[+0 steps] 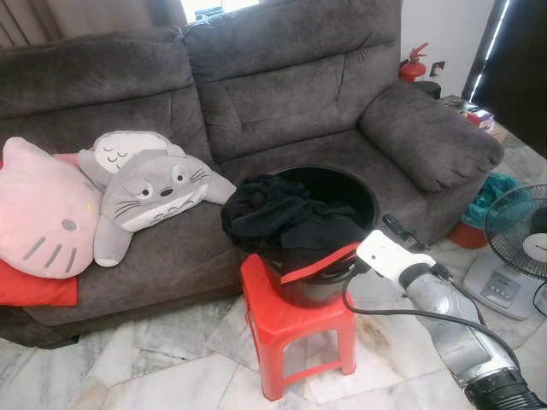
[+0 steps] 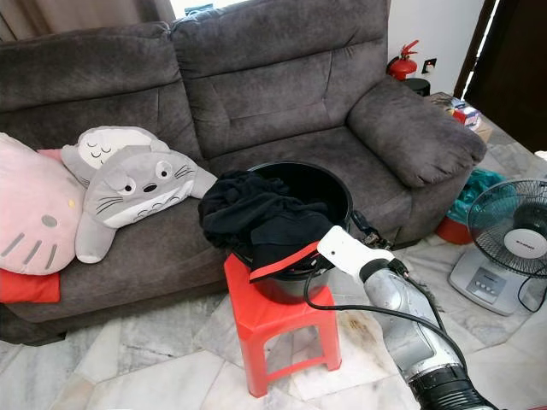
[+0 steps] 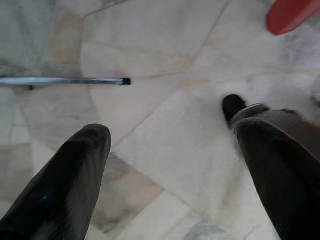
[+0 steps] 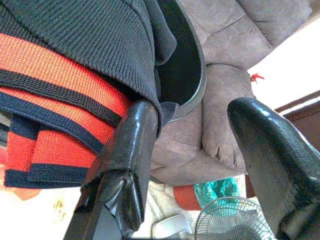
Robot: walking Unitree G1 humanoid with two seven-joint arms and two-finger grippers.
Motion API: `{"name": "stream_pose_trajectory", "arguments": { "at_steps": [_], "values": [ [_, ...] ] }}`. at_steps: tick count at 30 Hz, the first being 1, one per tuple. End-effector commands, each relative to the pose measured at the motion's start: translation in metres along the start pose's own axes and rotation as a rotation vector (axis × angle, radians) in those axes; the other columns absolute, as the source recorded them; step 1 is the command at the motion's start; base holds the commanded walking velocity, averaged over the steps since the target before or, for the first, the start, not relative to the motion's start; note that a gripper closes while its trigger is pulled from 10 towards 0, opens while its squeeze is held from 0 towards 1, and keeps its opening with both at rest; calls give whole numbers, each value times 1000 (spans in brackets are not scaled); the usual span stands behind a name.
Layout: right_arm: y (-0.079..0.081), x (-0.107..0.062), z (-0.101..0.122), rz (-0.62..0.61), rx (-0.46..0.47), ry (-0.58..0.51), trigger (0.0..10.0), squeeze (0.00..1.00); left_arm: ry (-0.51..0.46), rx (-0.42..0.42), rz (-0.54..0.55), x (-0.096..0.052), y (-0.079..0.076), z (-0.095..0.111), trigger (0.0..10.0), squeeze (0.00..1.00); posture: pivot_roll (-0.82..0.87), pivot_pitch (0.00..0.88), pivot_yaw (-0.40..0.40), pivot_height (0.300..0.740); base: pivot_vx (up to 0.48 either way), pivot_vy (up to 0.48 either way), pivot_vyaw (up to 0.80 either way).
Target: Hang hanger
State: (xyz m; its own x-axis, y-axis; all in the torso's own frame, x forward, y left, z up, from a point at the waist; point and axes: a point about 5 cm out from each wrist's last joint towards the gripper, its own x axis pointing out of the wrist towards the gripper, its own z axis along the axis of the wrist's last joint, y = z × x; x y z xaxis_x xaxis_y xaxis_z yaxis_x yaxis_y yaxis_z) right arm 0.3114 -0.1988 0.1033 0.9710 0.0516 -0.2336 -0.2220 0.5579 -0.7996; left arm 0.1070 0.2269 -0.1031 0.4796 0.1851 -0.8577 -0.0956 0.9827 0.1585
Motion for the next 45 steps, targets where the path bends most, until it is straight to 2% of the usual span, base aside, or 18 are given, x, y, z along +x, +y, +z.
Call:
{"name": "stream_pose_trajectory", "arguments": {
  "at_steps": [1, 9, 12, 15, 18, 21, 25, 26, 28, 45],
  "values": [
    [-2, 4, 4, -20, 21, -12, 10000, 0, 17, -11, 8, -2, 6, -7, 10000, 0, -284, 0, 131, 740, 0, 0, 0],
    [-3, 8, 6, -32, 48, -19, 10000, 0, 16, -8, -3, -3, -3, -10, 10000, 0, -285, 0, 132, 740, 0, 0, 0],
    [-5, 17, 19, -2, 213, -69, 10000, 0, 1, 2, -23, 0, -28, 1, 10000, 0, -284, 0, 132, 740, 0, 0, 0],
    [-5, 20, 22, 6, 216, -74, 10000, 0, -4, 1, -21, 1, -29, 5, 10000, 0, -278, 0, 132, 740, 0, 0, 0],
    [-4, 24, 15, 24, 213, -6, 10000, 0, -6, -1, -7, 3, -16, 8, 10000, 0, -278, 0, 134, 740, 0, 0, 0],
    [-3, 26, 12, 26, 225, 8, 10000, 0, -4, 0, 0, 3, -8, 8, 10000, 0, -275, 0, 135, 740, 0, 0, 0],
    [-1, 27, 13, 58, 262, 3, 10000, 0, -3, 2, 4, 2, -6, 7, 10000, 0, -276, 0, 135, 740, 0, 0, 0],
    [-1, 28, 13, 59, 264, 1, 8588, 0, -3, 4, 4, 2, -7, 7, 10000, 0, -276, 0, 135, 740, 0, 0, 0],
    [0, 29, 14, 67, 260, -6, 0, 0, -3, 7, 0, 2, -11, 7, 10000, 0, -274, 0, 137, 740, 0, 0, 0],
    [2, 33, 24, 78, 267, -59, 0, 0, 11, 14, 6, 1, -12, 0, 10000, 0, -268, 0, 139, 740, 0, 0, 0]
  ]
}}
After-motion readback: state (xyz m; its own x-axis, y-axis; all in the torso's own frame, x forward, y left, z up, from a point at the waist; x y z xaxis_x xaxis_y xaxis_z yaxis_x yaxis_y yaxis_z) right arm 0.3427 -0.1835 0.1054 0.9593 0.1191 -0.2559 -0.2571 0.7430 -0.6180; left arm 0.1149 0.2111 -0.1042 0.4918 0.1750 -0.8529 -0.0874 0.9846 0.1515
